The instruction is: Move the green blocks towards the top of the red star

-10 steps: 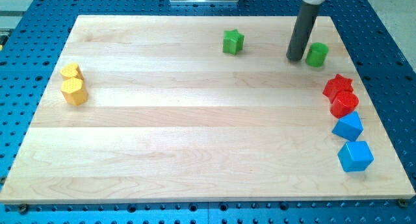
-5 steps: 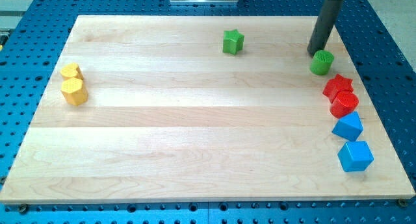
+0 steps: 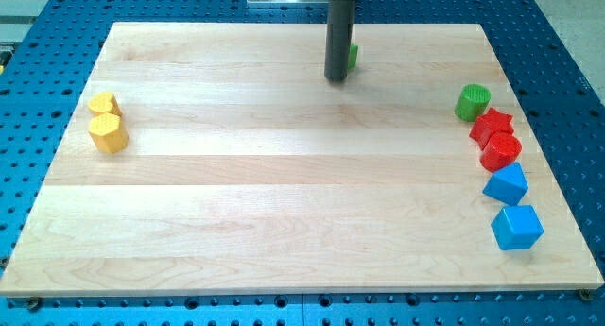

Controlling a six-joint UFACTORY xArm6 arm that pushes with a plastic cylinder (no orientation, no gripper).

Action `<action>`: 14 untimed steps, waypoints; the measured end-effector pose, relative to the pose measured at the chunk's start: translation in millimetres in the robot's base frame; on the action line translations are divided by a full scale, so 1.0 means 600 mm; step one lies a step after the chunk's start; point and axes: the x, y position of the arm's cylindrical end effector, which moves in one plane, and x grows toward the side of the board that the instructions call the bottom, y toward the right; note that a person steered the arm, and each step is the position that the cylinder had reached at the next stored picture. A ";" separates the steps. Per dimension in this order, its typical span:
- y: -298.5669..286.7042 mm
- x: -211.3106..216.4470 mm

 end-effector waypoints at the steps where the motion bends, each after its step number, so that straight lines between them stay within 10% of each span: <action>1: -0.070 -0.054; 3: 0.163 -0.019; 7: 0.300 -0.089; 11: 0.270 0.030; 14: -0.024 0.214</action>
